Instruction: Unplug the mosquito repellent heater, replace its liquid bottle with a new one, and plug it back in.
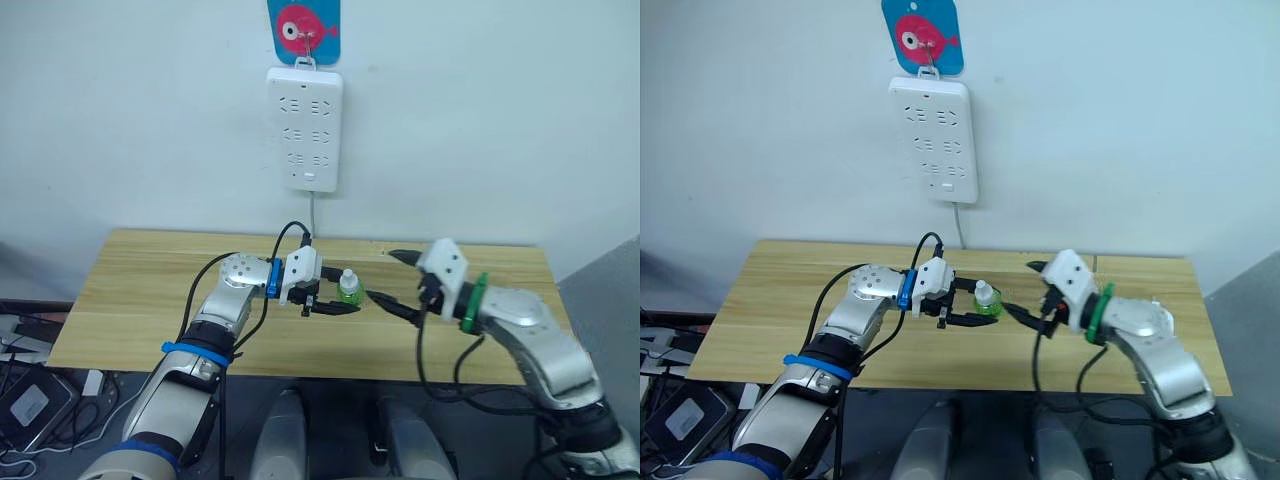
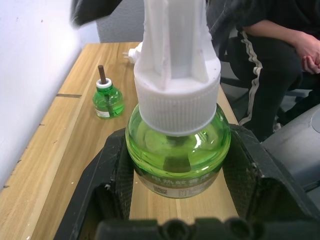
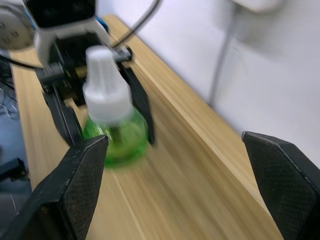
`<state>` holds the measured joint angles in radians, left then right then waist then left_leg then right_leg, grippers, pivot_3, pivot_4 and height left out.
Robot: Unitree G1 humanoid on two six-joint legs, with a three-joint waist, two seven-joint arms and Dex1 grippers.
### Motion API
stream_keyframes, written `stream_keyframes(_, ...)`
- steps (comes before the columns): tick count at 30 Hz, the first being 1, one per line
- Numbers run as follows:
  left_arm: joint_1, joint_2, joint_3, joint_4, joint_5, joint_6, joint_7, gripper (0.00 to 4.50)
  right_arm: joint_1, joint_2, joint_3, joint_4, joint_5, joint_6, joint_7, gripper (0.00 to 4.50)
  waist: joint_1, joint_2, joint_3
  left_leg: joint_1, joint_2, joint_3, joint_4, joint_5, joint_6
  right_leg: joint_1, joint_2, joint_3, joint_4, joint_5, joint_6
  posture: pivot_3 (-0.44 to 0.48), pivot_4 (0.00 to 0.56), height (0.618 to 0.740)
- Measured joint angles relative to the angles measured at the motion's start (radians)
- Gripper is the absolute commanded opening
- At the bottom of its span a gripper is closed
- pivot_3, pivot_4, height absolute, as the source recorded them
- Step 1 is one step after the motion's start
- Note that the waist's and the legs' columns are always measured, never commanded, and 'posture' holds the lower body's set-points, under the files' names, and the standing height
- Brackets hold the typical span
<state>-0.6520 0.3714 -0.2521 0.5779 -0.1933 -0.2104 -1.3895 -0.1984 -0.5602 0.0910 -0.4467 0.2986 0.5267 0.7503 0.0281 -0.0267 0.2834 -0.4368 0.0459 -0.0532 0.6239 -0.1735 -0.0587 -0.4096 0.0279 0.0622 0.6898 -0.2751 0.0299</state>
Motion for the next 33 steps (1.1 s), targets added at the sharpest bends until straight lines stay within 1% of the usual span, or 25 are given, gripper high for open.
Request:
stream_keyframes(3, 0.0, 0.0, 0.0, 0.01, 0.0, -0.004, -0.001, 2.24, 0.025, -0.033, -0.011, -0.024, 0.043, 0.014, 0.038, 4.44, -0.005, 0.0, 0.0, 0.0, 0.0, 0.0, 0.0, 0.0, 0.0, 0.0, 0.0, 0.0, 0.001, 0.0, 0.0, 0.144, 0.216, 0.74)
stream_keyframes(6, 0.0, -0.001, 0.0, 0.014, 0.001, -0.013, -0.004, 2.24, 0.016, -0.032, -0.013, -0.033, 0.078, 0.034, 0.052, 4.44, -0.008, 0.0, 0.0, 0.001, 0.0, 0.0, 0.0, 0.0, 0.0, 0.0, 0.0, 0.001, 0.001, 0.0, 0.0, 0.146, 0.218, 0.74)
stream_keyframes(8, -0.001, -0.001, 0.001, 0.022, 0.003, -0.014, -0.006, 2.24, -0.016, -0.006, 0.0, -0.036, 0.081, 0.051, 0.045, 4.44, -0.008, 0.0, 0.0, 0.001, 0.0, 0.0, 0.001, 0.0, 0.0, 0.0, 0.001, 0.001, 0.002, 0.0, 0.0, 0.147, 0.218, 0.74)
stream_keyframes(12, -0.01, -0.003, 0.002, 0.025, 0.004, -0.016, -0.01, 2.24, -0.103, 0.095, 0.094, -0.027, 0.063, 0.055, -0.006, 4.44, -0.007, 0.0, 0.0, 0.001, 0.0, 0.0, 0.001, 0.0, 0.0, 0.0, 0.001, 0.0, 0.003, 0.0, 0.0, 0.152, 0.218, 0.74)
stream_keyframes(16, -0.009, -0.002, 0.002, 0.025, 0.009, -0.018, -0.018, 2.24, -0.147, 0.145, 0.185, 0.063, -0.033, 0.005, -0.051, 4.44, -0.004, 0.0, 0.0, 0.0, 0.0, 0.0, 0.001, 0.0, 0.0, 0.0, 0.0, 0.0, 0.002, 0.0, 0.0, 0.157, 0.216, 0.74)
stream_keyframes(20, -0.009, -0.002, 0.002, 0.025, 0.014, -0.018, -0.018, 2.24, -0.182, 0.174, 0.205, 0.144, -0.087, -0.038, -0.081, 4.44, -0.002, 0.0, 0.0, 0.0, 0.0, 0.0, 0.002, 0.0, 0.0, 0.0, 0.0, 0.0, 0.002, 0.0, 0.0, 0.157, 0.215, 0.74)
stream_keyframes(23, -0.009, -0.003, 0.002, 0.025, 0.016, -0.017, -0.015, 2.24, -0.187, 0.174, 0.2, 0.17, -0.095, -0.061, -0.083, 4.44, -0.003, -0.001, 0.0, 0.0, 0.0, 0.0, 0.002, 0.0, 0.0, 0.0, 0.0, 0.0, 0.002, 0.0, 0.0, 0.156, 0.215, 0.74)
stream_keyframes(25, -0.009, -0.006, 0.002, 0.025, 0.017, -0.017, -0.014, 2.24, -0.177, 0.161, 0.189, 0.166, -0.086, -0.067, -0.072, 4.44, -0.003, -0.001, 0.0, 0.0, 0.0, 0.0, 0.001, 0.0, 0.0, 0.0, 0.0, 0.0, 0.002, 0.0, 0.0, 0.152, 0.217, 0.74)
stream_keyframes(27, -0.006, -0.005, 0.002, 0.025, 0.017, -0.017, -0.012, 2.24, -0.135, 0.113, 0.16, 0.13, -0.064, -0.069, -0.043, 4.44, 0.0, -0.001, 0.0, 0.0, 0.0, -0.001, 0.001, 0.0, 0.0, 0.0, 0.0, 0.0, 0.002, 0.0, 0.0, 0.152, 0.217, 0.74)
stream_keyframes(29, -0.004, 0.0, 0.003, 0.025, 0.017, -0.018, -0.017, 2.24, -0.071, 0.031, 0.104, 0.095, -0.039, -0.057, -0.008, 4.44, -0.001, -0.001, 0.0, 0.0, -0.001, 0.0, 0.002, 0.0, 0.0, 0.0, -0.001, 0.0, 0.001, 0.0, 0.0, 0.152, 0.217, 0.74)
stream_keyframes(33, -0.003, -0.001, 0.004, 0.028, 0.018, -0.018, -0.017, 2.24, -0.003, -0.049, 0.035, 0.03, 0.023, -0.015, 0.043, 4.44, -0.006, -0.001, 0.0, 0.001, 0.0, 0.0, 0.002, 0.0, 0.0, 0.0, 0.0, 0.001, 0.003, 0.0, 0.0, 0.143, 0.219, 0.74)
